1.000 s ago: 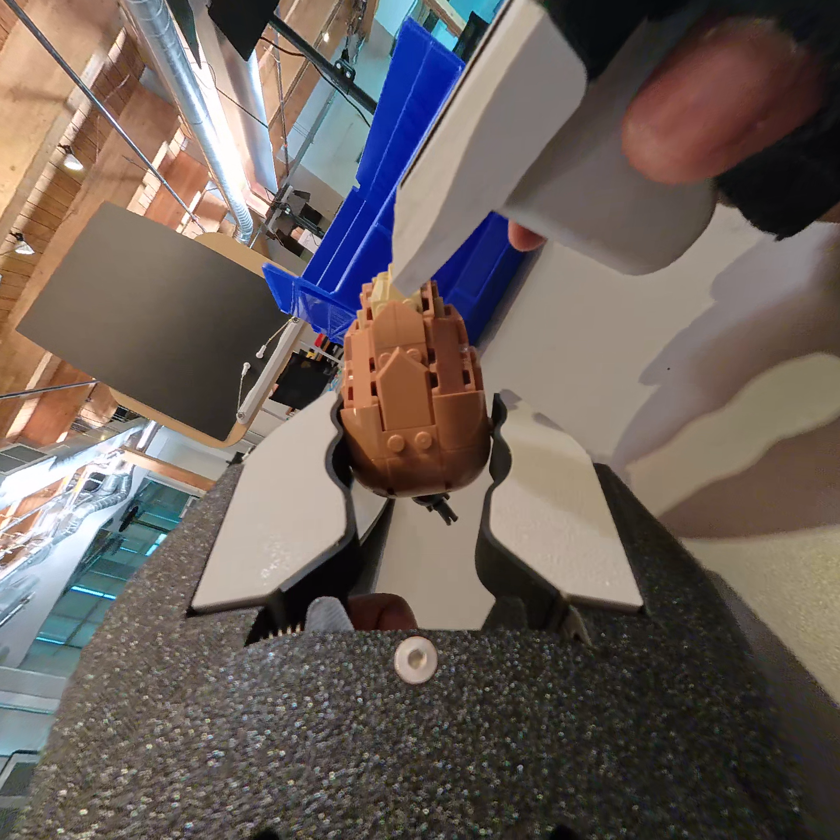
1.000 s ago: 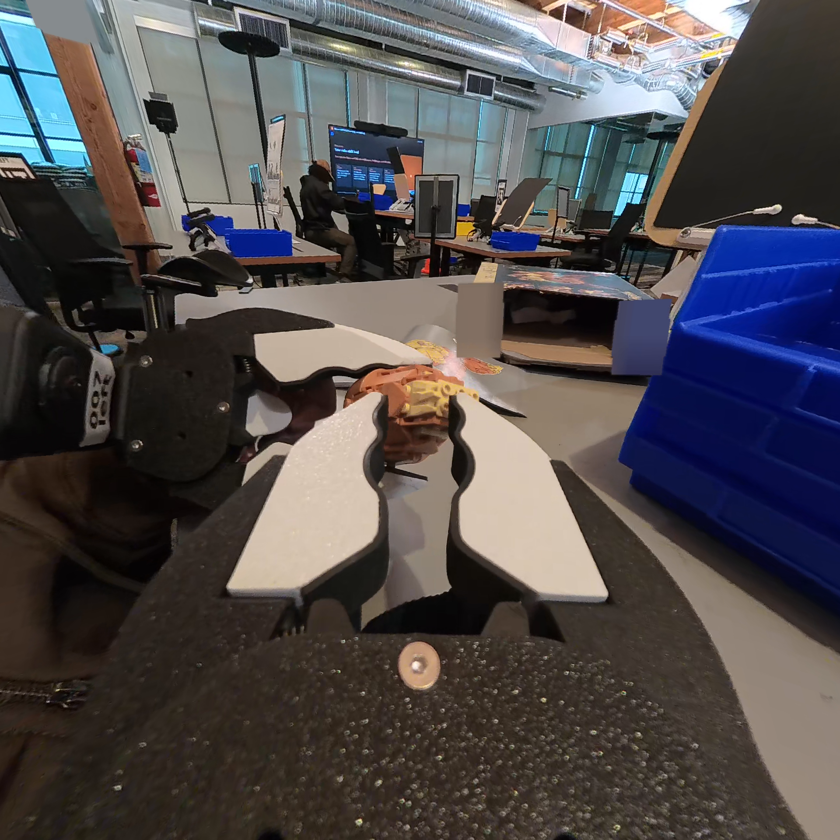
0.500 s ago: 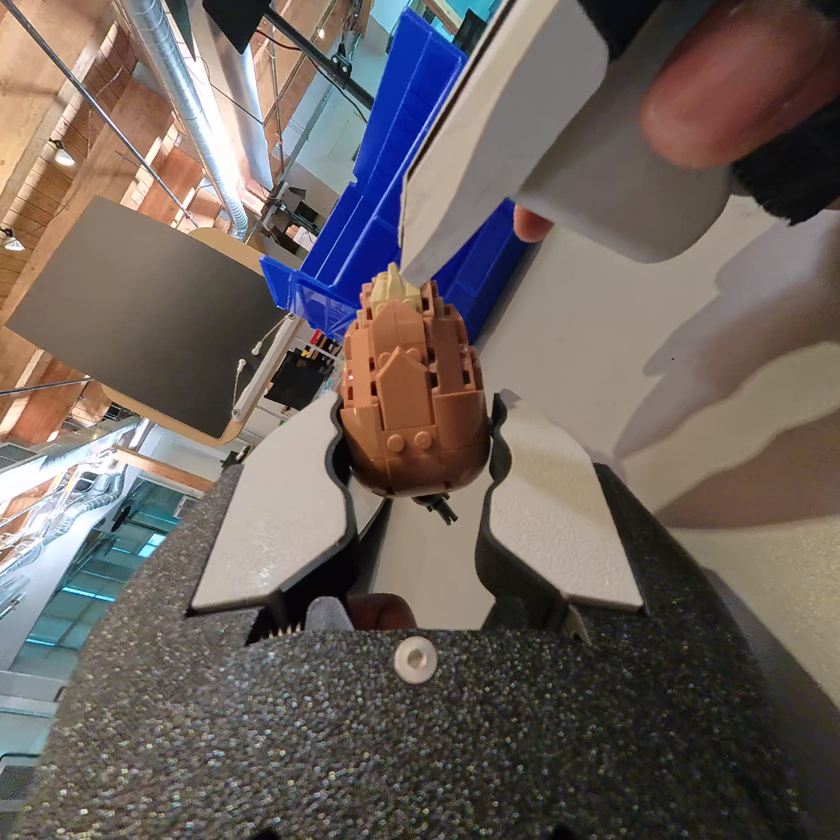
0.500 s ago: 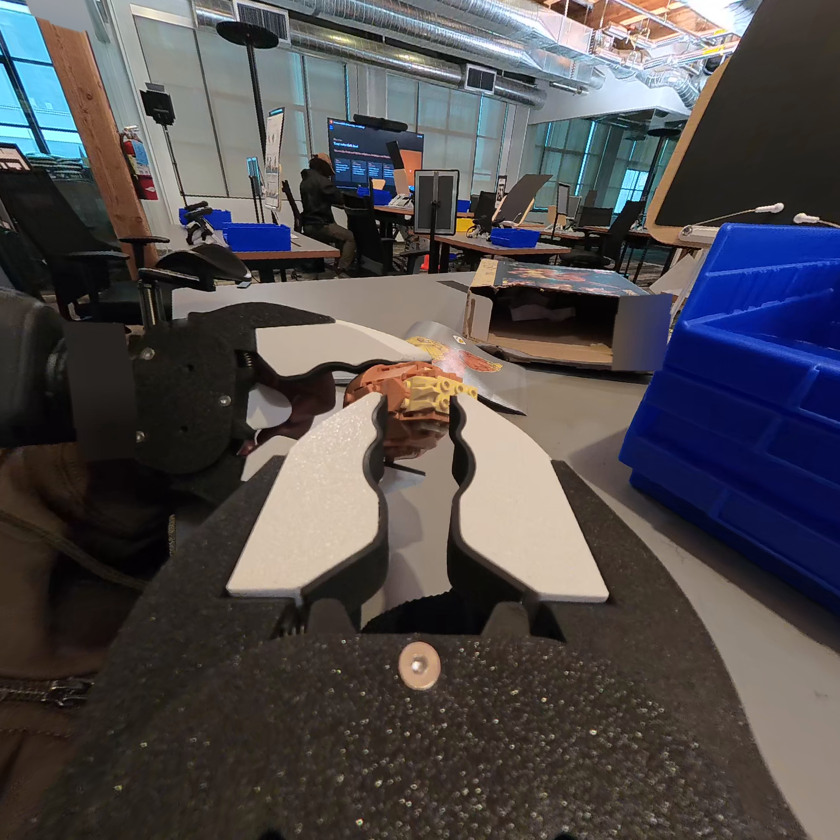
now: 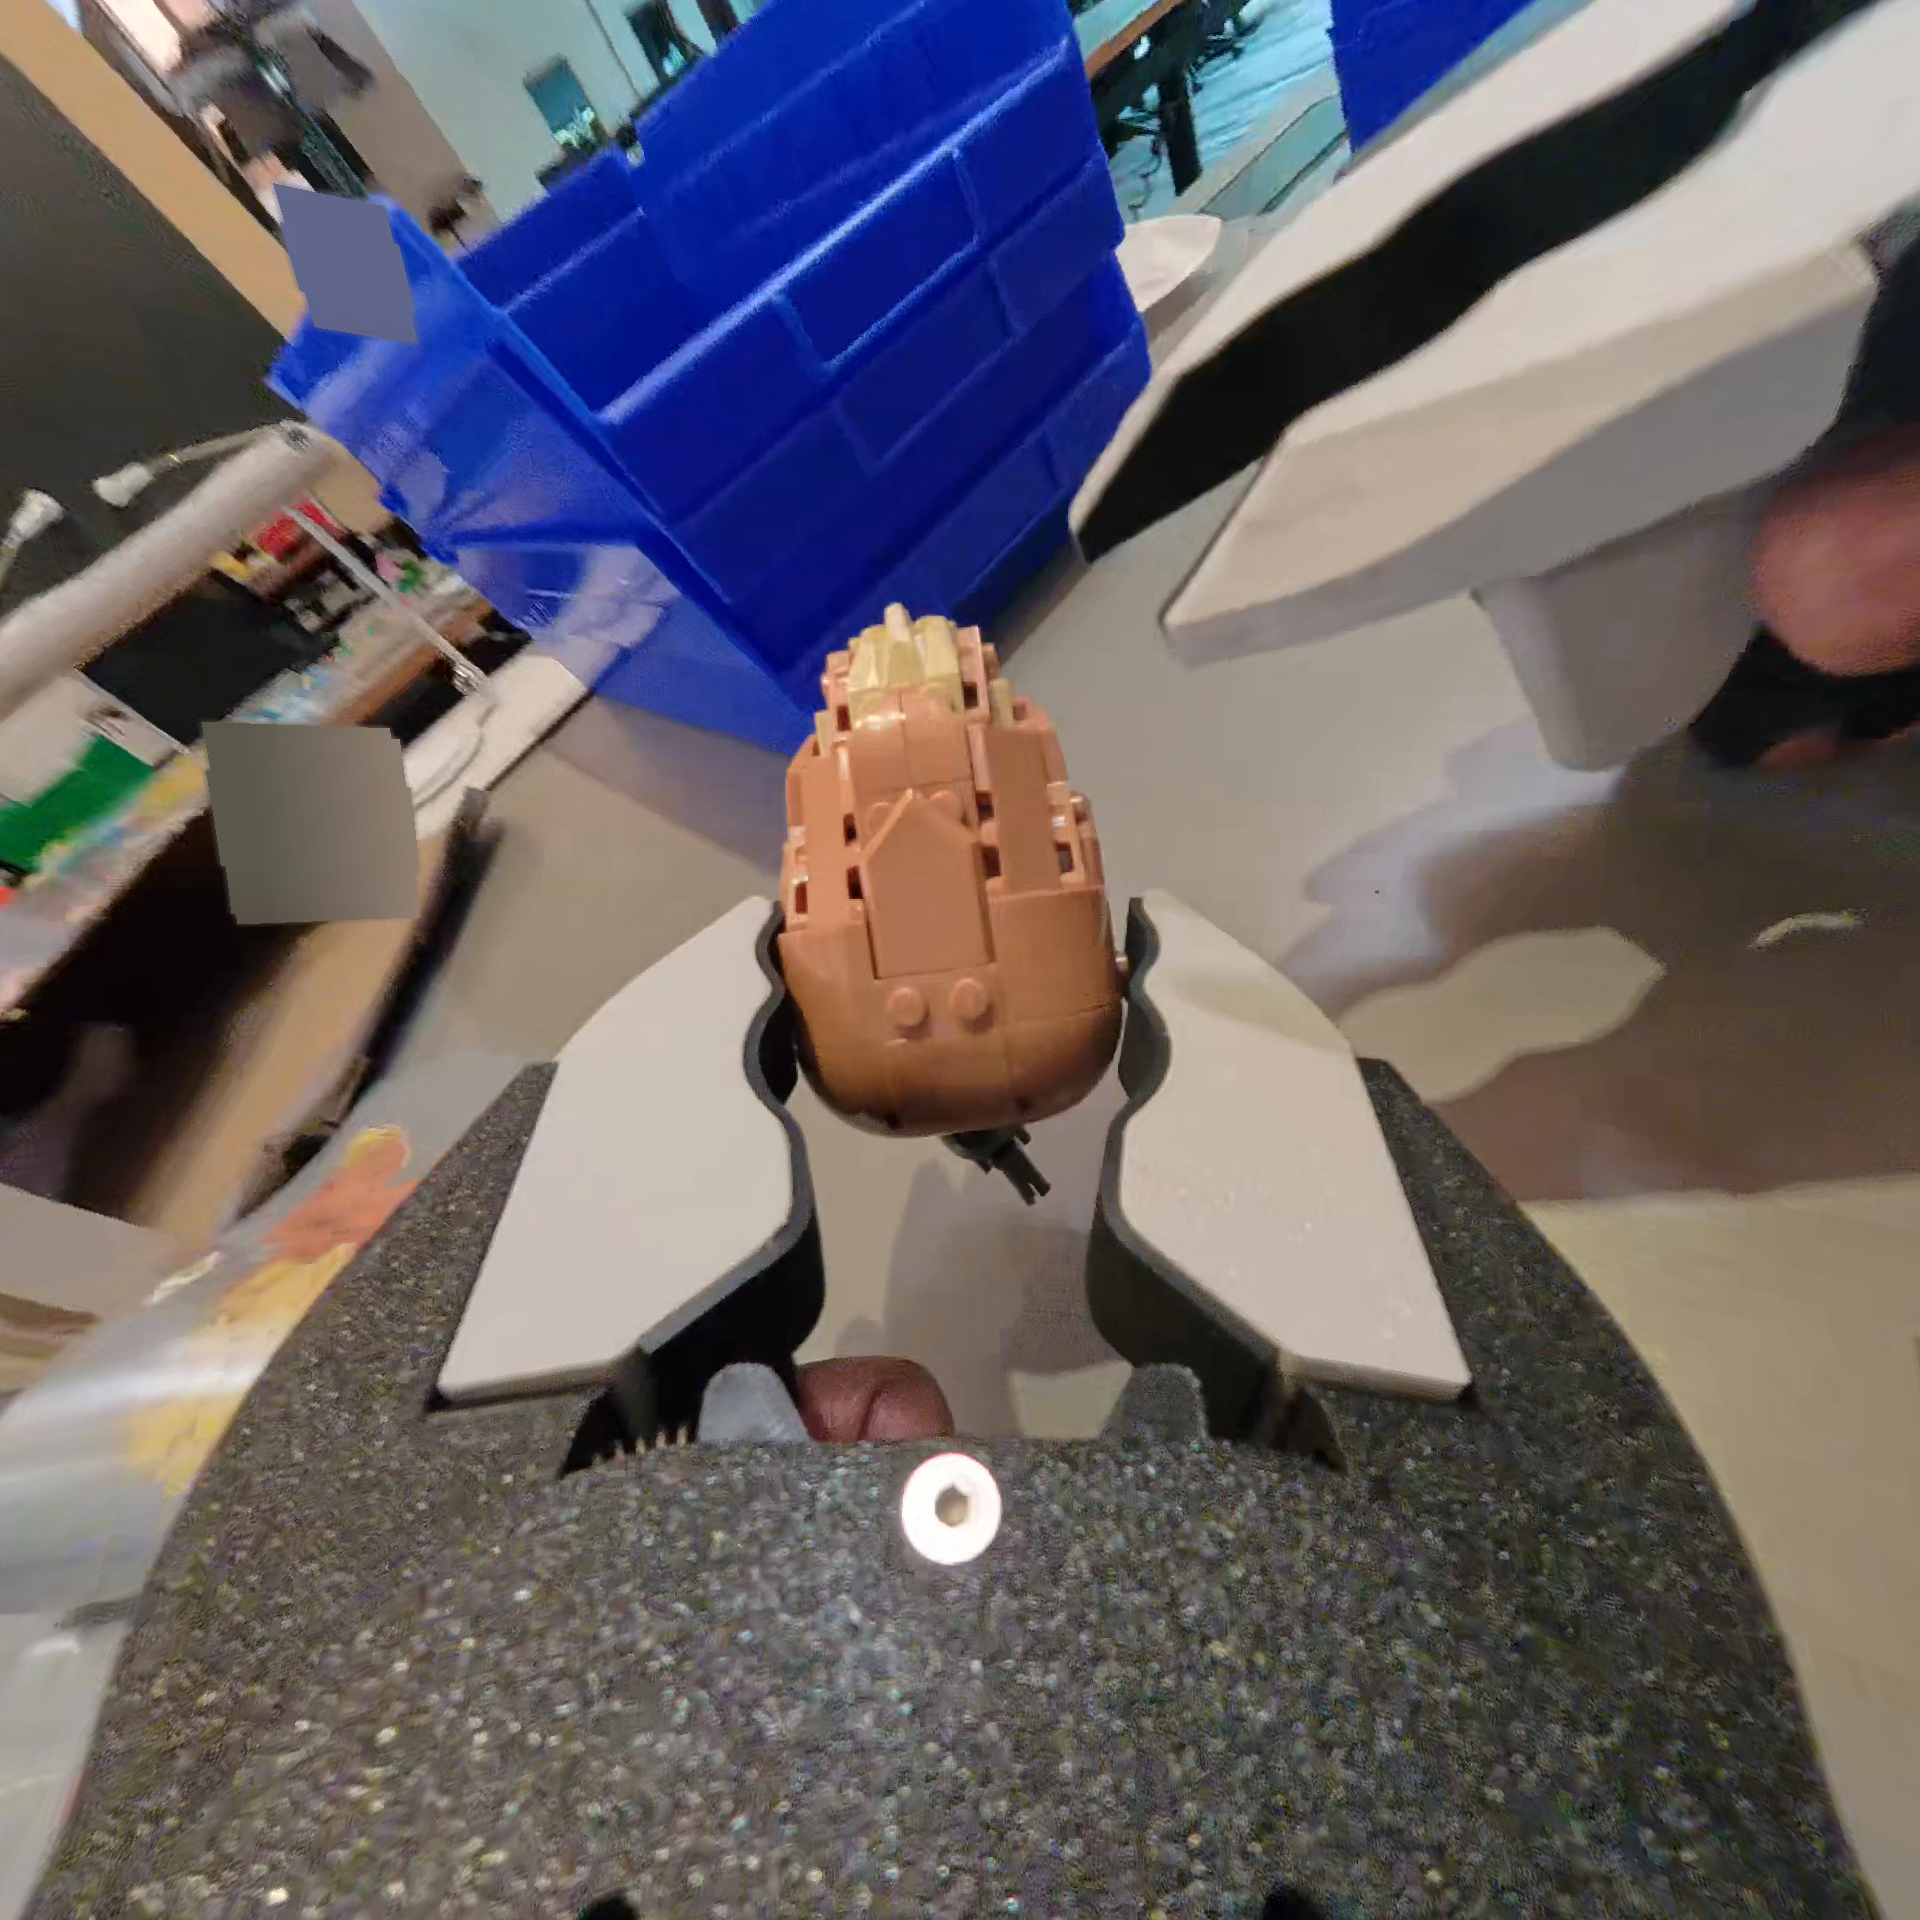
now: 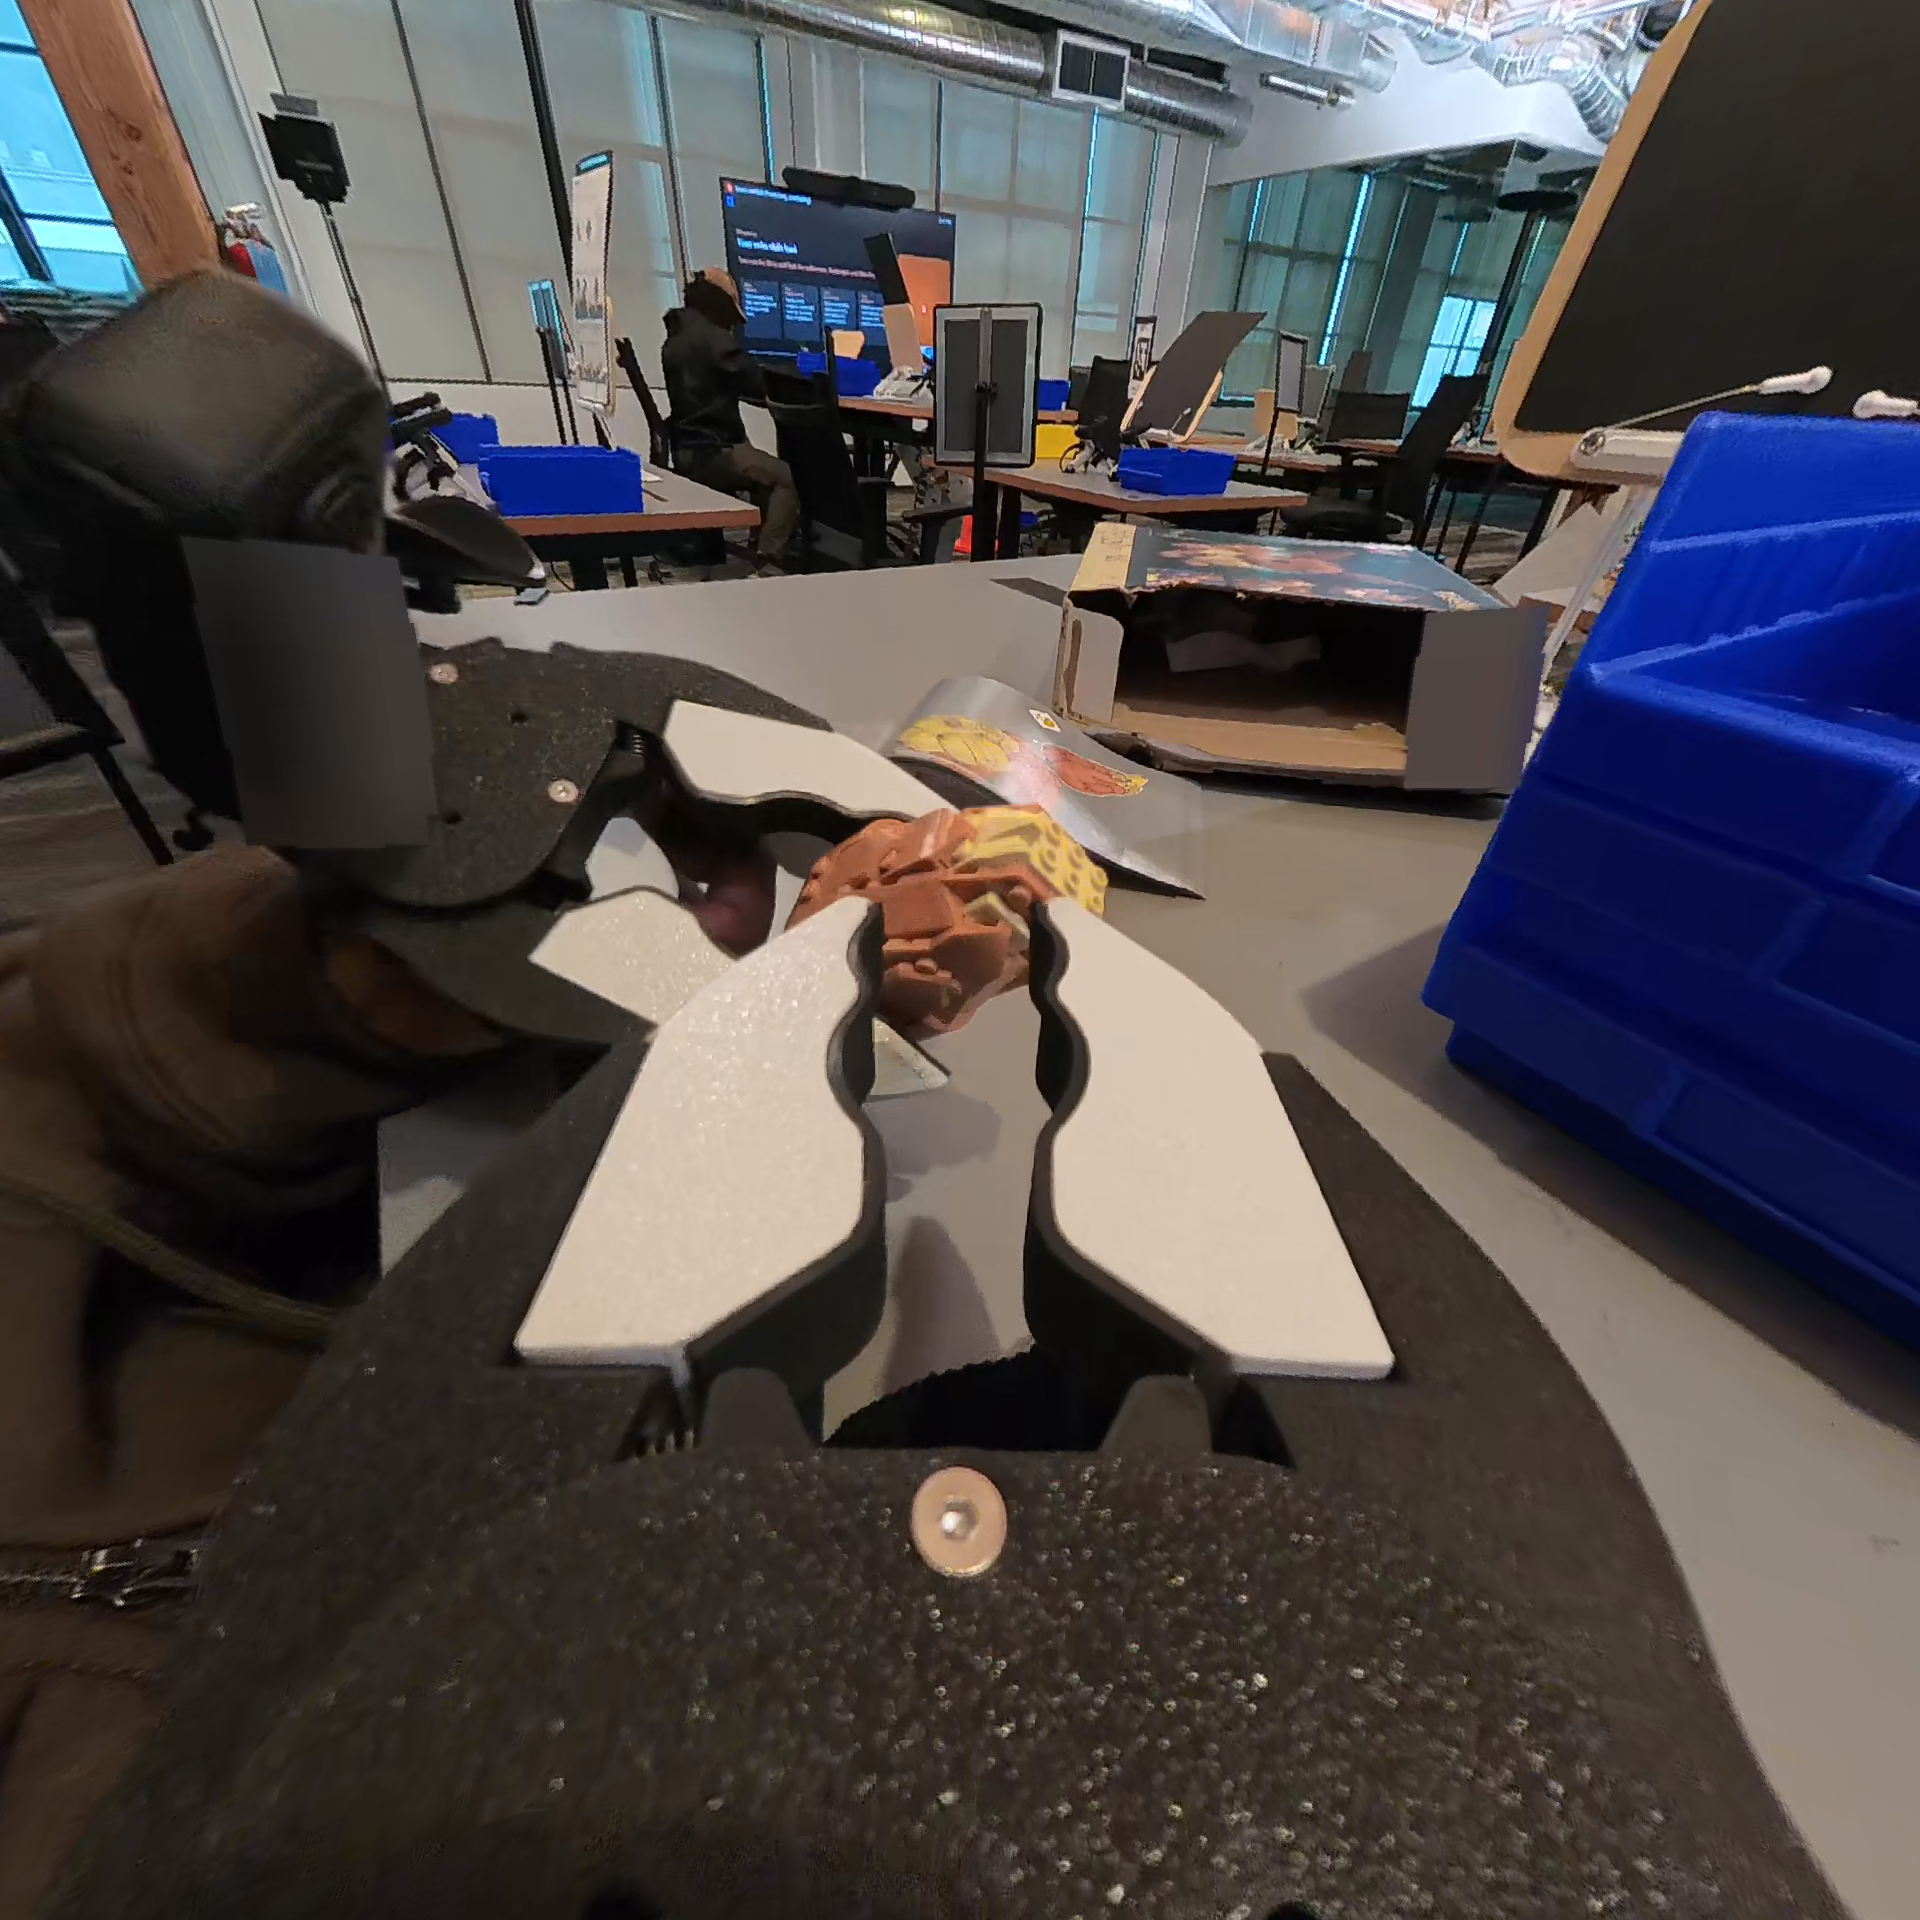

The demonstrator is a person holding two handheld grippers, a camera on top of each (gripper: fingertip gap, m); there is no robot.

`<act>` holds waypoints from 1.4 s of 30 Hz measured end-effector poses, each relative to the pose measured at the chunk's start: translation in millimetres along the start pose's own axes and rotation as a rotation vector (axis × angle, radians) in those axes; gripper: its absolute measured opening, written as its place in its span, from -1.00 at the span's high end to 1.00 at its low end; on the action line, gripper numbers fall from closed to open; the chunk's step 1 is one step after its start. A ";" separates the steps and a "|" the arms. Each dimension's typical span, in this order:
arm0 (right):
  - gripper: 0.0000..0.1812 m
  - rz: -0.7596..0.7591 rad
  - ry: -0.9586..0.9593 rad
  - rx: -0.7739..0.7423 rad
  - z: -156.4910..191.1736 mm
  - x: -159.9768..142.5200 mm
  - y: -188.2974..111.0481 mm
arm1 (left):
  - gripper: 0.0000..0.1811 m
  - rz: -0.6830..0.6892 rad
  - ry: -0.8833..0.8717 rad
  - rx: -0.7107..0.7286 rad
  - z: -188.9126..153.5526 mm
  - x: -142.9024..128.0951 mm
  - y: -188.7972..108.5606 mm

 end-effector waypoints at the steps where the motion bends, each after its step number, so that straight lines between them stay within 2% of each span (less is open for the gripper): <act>1: 0.70 0.007 0.000 -0.003 -0.3 -1.0 0.6 | 0.33 0.001 -0.013 -0.004 0.7 -0.4 0.1; 9: 0.70 0.020 -0.001 -0.013 -1.4 -3.0 1.6 | 0.33 -0.011 -0.059 -0.046 -0.9 0.6 -0.5; 17: 0.70 0.013 -0.008 -0.014 -0.6 -2.3 1.0 | 0.33 -0.096 -0.237 -0.095 8.2 6.5 -6.2; 29: 0.70 0.021 -0.006 -0.012 -0.1 -4.1 1.8 | 0.33 -0.193 -0.303 -0.136 8.6 16.4 -12.2; 42: 0.76 0.042 0.032 0.036 4.6 -6.9 3.7 | 0.33 -0.188 -0.283 -0.133 6.8 16.8 -11.5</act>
Point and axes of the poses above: each gripper's, where its closed fingertips meet, y out along the fingers, x out of its top, z = x × y across the jaws, the point moved 2 cm from there along -y, back along the fingers, and after that the axes turned 14 degrees about y, right-handed, at the moved point
